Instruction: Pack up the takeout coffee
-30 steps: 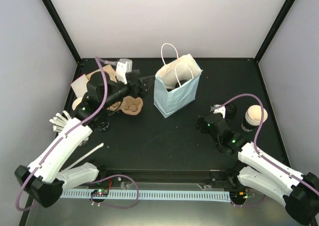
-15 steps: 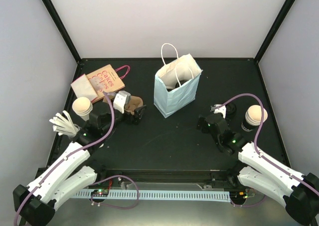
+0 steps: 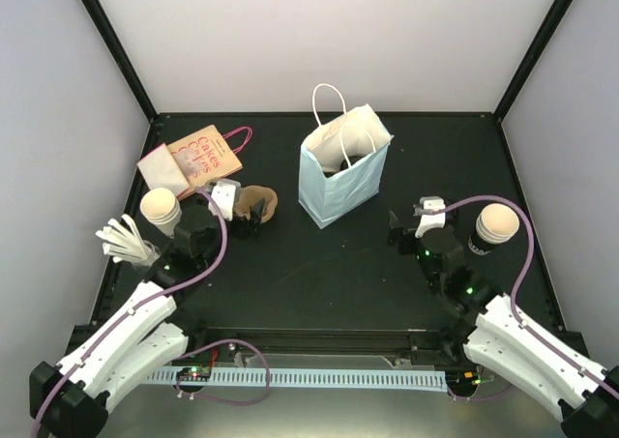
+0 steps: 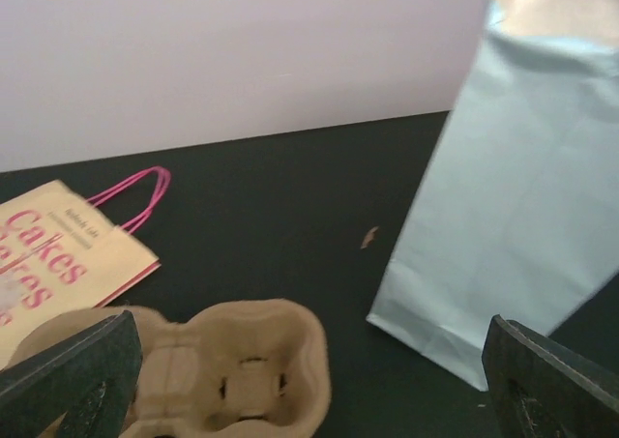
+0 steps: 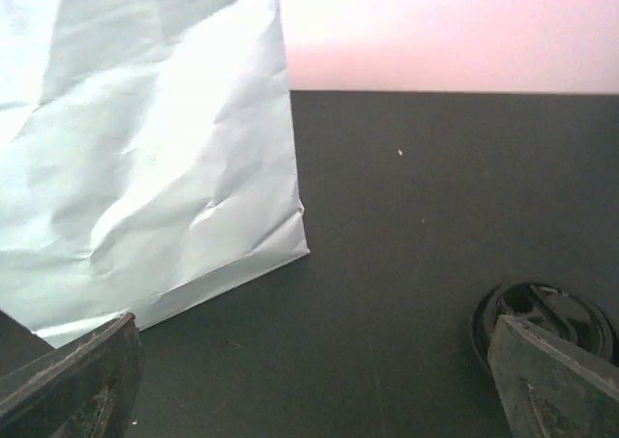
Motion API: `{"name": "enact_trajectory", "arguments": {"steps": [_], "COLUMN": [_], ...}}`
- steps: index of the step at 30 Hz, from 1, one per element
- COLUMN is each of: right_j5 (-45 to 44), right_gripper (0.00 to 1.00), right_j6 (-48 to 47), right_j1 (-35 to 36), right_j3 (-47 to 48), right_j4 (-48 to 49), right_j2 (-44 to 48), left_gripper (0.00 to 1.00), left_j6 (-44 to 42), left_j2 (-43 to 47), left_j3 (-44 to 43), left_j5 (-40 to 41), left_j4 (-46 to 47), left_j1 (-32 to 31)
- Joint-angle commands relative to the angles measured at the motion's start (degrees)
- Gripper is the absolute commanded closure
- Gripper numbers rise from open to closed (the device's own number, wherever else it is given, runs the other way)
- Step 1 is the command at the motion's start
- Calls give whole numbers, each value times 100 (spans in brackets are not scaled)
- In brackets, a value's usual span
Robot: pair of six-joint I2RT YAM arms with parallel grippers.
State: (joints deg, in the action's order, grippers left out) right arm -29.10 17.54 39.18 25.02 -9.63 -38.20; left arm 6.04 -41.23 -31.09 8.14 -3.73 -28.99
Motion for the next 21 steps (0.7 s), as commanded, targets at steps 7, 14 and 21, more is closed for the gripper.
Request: {"name": "enact_trajectory", "arguments": {"steps": [7, 14, 21], "right_j5": [508, 1547, 1585], "right_gripper": [1, 7, 8], "right_j6": [-2616, -2215, -2086], "right_j1": [-42, -1757, -2415], "right_j3": [-1151, -1389, -1448], "right_j4": [3092, 4384, 5430], "right_j2": [656, -466, -1768], "left_gripper": [1, 1, 1], "left_j6": [-223, -804, -1152], "left_j2": [-580, -1678, -2531], "left_j3": [577, 666, 932], "left_j5": [471, 673, 711], "left_j4": [1961, 3109, 4114], "left_j1": [1288, 1597, 1982]}}
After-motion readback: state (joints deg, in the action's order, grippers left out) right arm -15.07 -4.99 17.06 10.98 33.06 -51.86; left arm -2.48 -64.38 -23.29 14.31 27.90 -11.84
